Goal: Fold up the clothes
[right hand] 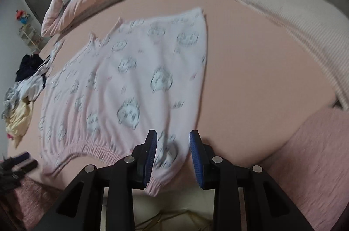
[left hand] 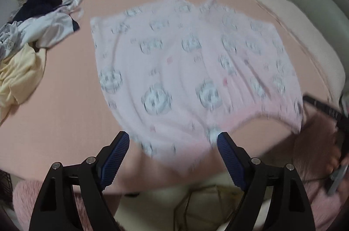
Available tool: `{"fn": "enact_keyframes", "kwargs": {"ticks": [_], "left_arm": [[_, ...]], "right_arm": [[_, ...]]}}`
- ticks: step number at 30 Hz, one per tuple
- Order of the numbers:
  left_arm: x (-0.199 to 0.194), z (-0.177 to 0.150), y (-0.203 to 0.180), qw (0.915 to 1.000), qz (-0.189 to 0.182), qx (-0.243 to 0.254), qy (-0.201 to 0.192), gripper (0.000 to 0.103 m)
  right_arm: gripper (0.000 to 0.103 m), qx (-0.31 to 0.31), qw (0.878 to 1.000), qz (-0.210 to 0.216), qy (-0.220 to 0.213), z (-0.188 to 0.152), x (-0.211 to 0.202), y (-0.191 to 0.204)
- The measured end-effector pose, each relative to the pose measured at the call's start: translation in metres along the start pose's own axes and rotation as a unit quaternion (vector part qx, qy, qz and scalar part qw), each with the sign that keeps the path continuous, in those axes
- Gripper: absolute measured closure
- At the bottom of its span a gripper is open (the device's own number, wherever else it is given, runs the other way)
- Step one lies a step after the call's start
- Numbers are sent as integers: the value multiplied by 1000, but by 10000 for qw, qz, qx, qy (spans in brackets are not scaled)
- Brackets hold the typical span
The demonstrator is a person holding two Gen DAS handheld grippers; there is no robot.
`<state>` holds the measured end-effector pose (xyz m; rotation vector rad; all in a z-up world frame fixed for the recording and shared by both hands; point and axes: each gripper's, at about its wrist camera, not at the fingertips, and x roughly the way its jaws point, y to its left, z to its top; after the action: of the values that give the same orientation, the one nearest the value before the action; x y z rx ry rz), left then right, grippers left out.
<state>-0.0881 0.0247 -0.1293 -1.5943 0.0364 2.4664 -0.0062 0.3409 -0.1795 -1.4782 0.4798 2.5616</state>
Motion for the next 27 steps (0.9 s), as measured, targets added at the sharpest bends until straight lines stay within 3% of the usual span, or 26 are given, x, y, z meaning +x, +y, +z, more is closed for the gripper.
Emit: {"fn": "enact_keyframes", "kwargs": {"ticks": [3,7,11,14,17,22,27], "left_arm": [[39,17,25,9994,285,163,147,21],[67,8,20,9944,646,633,555,20],[64,3,40,9983,220,69,535,20],[55,5,53,9992,24,-229,338,20],[51,5,61,9989,-35,-424,187,20],[50,0,51,9994,34,-292,187,20],[54,0,45,9993,185,-183,269,20]], "right_arm": [[71,75,9994,153,317,3,12,1],[71,208,9984,286,438,0,14,-3],[70,176,9987,305,360,4,11,-4],[70,136,9983,214,526,7,21,-1],[70,175,9961,424,750,4,31,5],[60,313,9901,799,1114,-8,48,14],[60,350,9913,608,1115,-10,49,21]]}}
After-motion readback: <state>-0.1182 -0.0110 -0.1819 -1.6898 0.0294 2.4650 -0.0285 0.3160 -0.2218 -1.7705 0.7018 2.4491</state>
